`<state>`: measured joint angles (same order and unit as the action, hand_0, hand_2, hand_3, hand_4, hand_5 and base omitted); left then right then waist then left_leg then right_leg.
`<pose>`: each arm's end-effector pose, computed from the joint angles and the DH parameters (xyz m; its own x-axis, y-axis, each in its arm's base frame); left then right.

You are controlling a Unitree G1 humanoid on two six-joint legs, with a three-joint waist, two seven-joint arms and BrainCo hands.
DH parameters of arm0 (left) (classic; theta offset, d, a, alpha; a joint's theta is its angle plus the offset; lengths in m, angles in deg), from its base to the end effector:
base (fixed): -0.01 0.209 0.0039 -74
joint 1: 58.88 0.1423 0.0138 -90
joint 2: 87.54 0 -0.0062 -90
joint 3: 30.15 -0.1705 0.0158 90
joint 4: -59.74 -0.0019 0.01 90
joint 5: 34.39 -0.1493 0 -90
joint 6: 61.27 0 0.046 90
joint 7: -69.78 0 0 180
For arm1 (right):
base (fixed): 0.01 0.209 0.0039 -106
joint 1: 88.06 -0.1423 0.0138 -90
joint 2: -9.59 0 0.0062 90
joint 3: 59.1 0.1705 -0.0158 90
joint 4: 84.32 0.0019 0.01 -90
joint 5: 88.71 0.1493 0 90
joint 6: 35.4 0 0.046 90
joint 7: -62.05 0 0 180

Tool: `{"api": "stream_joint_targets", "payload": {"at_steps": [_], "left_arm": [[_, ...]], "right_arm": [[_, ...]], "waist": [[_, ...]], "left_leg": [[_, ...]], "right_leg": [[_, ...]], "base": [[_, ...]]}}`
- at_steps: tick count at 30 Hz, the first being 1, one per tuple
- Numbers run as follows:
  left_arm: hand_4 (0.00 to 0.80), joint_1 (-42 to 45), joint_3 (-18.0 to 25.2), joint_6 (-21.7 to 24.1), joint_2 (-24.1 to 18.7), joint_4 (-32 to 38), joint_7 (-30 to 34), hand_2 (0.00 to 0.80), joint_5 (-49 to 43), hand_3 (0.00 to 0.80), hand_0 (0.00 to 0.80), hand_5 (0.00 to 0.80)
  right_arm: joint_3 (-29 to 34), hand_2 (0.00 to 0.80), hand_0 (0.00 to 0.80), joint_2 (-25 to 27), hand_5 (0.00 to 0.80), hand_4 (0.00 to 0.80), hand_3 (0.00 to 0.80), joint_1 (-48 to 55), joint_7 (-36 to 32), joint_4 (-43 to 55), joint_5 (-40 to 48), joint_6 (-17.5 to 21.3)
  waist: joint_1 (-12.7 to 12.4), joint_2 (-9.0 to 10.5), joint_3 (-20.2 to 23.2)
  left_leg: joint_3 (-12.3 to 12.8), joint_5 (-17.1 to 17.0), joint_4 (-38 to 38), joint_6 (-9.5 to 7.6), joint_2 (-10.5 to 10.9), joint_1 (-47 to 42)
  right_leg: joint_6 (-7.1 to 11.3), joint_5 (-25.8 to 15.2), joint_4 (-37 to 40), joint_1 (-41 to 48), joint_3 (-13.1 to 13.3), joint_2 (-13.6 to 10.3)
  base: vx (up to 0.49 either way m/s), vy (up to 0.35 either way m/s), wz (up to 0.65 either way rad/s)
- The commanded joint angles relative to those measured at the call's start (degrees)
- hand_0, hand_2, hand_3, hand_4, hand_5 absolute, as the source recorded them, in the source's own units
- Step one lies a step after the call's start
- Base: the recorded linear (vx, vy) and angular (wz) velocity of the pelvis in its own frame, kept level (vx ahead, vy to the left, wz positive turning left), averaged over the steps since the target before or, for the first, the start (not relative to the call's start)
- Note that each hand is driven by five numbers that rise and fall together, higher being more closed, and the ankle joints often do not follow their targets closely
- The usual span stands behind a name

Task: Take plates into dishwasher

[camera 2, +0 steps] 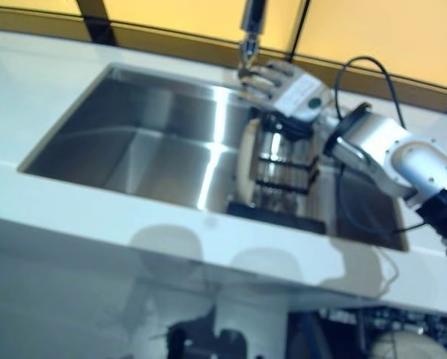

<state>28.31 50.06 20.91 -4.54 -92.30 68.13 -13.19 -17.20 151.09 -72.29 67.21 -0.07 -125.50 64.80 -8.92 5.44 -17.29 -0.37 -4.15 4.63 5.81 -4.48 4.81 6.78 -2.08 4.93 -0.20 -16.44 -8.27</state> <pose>0.1134 0.2668 -0.0864 0.3801 0.2880 -0.8789 -0.1645 0.9562 0.2422 0.2845 -0.1742 0.3251 0.6908 0.6581 0.2995 0.6180 -0.3222 -0.7171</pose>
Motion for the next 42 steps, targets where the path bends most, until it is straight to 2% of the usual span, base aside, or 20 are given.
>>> {"api": "stream_joint_targets", "payload": {"at_steps": [1, 13, 25, 26, 27, 29, 42], "left_arm": [[0.000, -1.3, -0.4, 0.1, -2.3, -0.2, -0.2, 0.000, 1.6, 0.000, 0.000, 0.000], [0.000, -1.7, -1.0, 1.6, -1.9, 0.3, 1.8, 0.000, 2.9, 0.000, 0.000, 0.000], [0.000, -2.8, -1.5, 1.1, -1.9, 0.8, 2.1, 0.000, 4.1, 0.000, 0.000, 0.000], [0.000, -2.9, -1.5, 1.2, -1.9, 0.7, 2.2, 0.000, 4.3, 0.000, 0.000, 0.000], [0.000, -2.9, -1.6, 1.3, -1.8, 0.7, 2.3, 0.000, 4.4, 0.000, 0.000, 0.000], [0.000, -2.8, -1.6, 1.4, -1.8, 0.8, 2.4, 0.000, 4.5, 0.000, 0.000, 0.000], [0.000, -2.4, -1.3, 1.5, -1.5, 0.6, 3.0, 0.000, 4.4, 0.000, 0.000, 0.000]], "right_arm": [[-4.4, 0.000, 0.000, 0.8, 0.000, 0.000, 0.000, -8.6, 0.5, 0.4, 2.0, -2.0], [-4.8, 0.000, 0.000, -0.1, 0.000, 0.000, 0.000, -8.2, -0.6, 1.2, 0.0, -1.9], [-5.0, 0.000, 0.000, -1.5, 0.000, 0.000, 0.000, -8.3, -1.8, 0.8, -1.4, -1.4], [-5.0, 0.260, 0.260, -1.7, 0.260, 0.260, 0.260, -8.2, -2.0, 0.9, -2.2, -1.2], [-5.0, 0.414, 0.414, -1.7, 0.414, 0.414, 0.414, -8.2, -2.0, 1.0, -2.4, -1.2], [-5.3, 0.800, 0.800, -1.8, 0.800, 0.800, 0.800, -8.4, -2.2, 1.1, -3.0, -1.0], [-4.9, 0.800, 0.800, -2.1, 0.800, 0.800, 0.800, -7.7, -4.5, 1.4, -4.1, -1.4]], "waist": [[-0.9, 2.47, -0.5], [-0.6, 1.69, -2.6], [-0.6, 1.38, -4.0], [-0.5, 1.32, -4.1], [-0.5, 1.28, -4.2], [-0.6, 1.23, -4.2], [-0.6, 1.40, -3.7]], "left_leg": [[0.1, 2.5, 0.4, -0.98, -0.9, 0.7], [0.5, 1.9, 0.4, -0.99, -0.8, 2.3], [0.9, 1.5, 0.4, -1.03, -0.7, 3.2], [1.0, 1.5, 0.4, -1.03, -0.7, 3.3], [1.0, 1.5, 0.4, -1.02, -0.7, 3.4], [1.1, 1.4, 0.4, -1.03, -0.7, 3.4], [1.2, 1.6, 0.4, -1.09, -0.7, 2.9]], "right_leg": [[4.44, -3.3, -0.6, -1.7, 0.5, -2.6], [4.22, -3.6, -0.8, -3.5, 0.5, -2.7], [4.11, -3.8, -0.9, -4.6, 0.4, -2.7], [4.09, -3.8, -0.9, -4.7, 0.3, -2.7], [4.08, -3.8, -0.9, -4.7, 0.3, -2.7], [4.06, -3.8, -0.9, -4.7, 0.3, -2.7], [4.05, -3.8, -0.9, -4.5, 0.3, -2.7]], "base": [[0.000, 0.000, 0.00], [-0.010, 0.005, 0.00], [-0.008, 0.003, 0.00], [-0.033, 0.018, 0.00], [0.000, 0.000, 0.00], [0.000, 0.000, 0.00], [0.000, 0.000, 0.00]]}}
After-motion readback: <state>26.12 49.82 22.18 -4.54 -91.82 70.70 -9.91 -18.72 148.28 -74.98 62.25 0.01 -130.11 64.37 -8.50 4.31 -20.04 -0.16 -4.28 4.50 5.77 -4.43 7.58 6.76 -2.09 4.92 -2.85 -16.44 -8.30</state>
